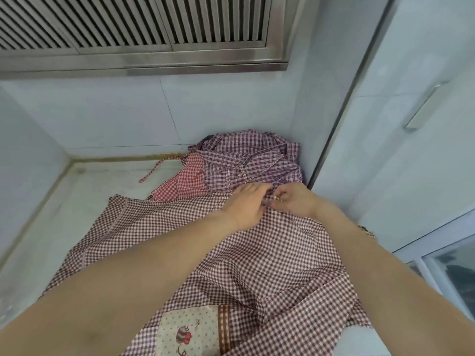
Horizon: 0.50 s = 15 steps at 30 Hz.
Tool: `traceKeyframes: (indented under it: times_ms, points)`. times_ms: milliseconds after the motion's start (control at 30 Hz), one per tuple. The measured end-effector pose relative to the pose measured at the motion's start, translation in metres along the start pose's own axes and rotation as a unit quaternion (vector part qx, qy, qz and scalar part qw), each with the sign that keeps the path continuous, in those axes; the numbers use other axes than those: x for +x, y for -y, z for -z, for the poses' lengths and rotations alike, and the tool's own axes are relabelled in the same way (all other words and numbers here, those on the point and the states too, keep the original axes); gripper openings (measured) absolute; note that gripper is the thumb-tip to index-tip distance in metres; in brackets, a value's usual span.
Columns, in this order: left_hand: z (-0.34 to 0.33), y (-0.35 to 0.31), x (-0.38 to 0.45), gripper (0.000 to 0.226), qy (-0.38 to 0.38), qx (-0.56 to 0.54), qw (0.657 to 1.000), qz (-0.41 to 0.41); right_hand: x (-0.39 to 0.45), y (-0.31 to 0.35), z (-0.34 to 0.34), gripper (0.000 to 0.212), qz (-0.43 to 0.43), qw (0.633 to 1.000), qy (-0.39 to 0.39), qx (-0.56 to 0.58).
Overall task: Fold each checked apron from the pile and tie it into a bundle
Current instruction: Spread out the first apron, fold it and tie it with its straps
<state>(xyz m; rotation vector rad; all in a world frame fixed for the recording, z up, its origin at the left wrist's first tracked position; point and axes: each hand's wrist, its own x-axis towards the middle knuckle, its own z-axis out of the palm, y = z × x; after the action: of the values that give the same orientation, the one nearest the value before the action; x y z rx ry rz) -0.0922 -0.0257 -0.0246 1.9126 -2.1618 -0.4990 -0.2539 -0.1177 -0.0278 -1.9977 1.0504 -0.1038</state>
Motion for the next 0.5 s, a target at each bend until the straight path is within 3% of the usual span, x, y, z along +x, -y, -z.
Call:
traceKeyframes:
  times_ms: [133,200,333,500]
  points:
    - [0.008,-0.002,0.019,0.027,0.089,0.049,0.995,0.019,-0.011,-0.011,0.0,0.031,0.055,0.996,-0.05,0.04]
    - [0.013,0.001,0.024,0.018,0.117,0.023,0.992,0.037,-0.015,-0.019,0.002,0.024,0.071,0.996,-0.051,0.012]
    - [0.023,0.0,0.029,0.033,0.158,-0.013,0.987,0.037,-0.025,-0.033,0.003,0.013,0.035,0.999,0.013,-0.038]
    - [0.024,0.002,0.029,0.036,0.16,-0.076,0.984,0.036,-0.032,-0.038,0.002,0.059,-0.039,0.985,0.091,-0.143]
